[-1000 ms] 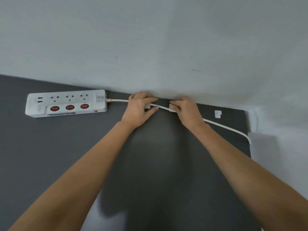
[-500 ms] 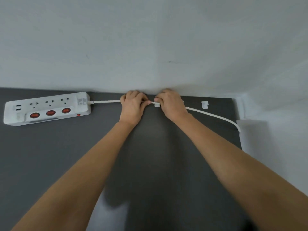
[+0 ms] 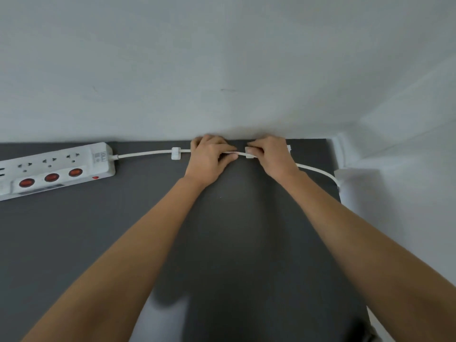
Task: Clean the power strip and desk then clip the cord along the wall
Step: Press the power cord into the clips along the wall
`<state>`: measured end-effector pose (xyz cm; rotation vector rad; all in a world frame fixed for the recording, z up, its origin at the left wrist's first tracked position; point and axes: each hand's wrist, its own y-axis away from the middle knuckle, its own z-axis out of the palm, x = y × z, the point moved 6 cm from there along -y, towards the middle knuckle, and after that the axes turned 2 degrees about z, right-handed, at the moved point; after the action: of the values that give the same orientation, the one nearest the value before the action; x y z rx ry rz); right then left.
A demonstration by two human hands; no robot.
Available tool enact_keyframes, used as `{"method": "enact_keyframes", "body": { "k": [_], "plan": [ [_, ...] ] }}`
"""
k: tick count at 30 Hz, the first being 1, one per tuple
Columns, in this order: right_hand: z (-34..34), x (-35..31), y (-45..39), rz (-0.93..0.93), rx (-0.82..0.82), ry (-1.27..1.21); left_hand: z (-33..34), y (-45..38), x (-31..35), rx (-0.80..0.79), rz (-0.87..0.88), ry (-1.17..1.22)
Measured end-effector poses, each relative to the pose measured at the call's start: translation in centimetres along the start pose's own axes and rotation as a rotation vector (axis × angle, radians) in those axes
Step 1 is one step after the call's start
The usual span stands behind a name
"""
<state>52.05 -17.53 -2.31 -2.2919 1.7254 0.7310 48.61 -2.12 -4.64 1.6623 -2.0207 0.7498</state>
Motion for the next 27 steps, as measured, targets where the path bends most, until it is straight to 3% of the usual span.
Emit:
{"method": "enact_keyframes", "body": {
  "k": [5, 11, 14, 18, 21, 23, 27],
  "plan": [
    [0.6, 0.1, -0.1, -0.093, -0.012, 0.080, 1.1, -0.7, 0.0, 0.055, -0.105, 0.056],
    [0.9, -0.4, 0.2, -0.178, 0.169, 0.159, 1.3, -0.8, 0.3, 0.098, -0.169, -0.005],
    [0.7, -0.7, 0.3, -0.226, 0.164, 0.203, 1.3, -1.0, 0.8, 0.119, -0.223, -0.034],
    [-2.4, 2.7, 1.0, -0.118, 0.209, 0.178, 2.0, -1.1, 3.4, 0.161, -0.073, 0.018],
    [-4.5, 6.8, 1.7, -0.003, 0.219, 0.085, 4.3, -2.4, 6.0, 0.033, 0.037, 0.030],
    [-4.7, 7.6, 2.0, 0.000, 0.150, 0.050, 5.9, -3.4, 6.8, -0.034, 0.010, 0.044],
    [-4.6, 7.7, 1.3, -0.017, 0.080, 0.040, 7.6, -4.3, 7.5, 0.003, -0.067, 0.026]
  ]
}}
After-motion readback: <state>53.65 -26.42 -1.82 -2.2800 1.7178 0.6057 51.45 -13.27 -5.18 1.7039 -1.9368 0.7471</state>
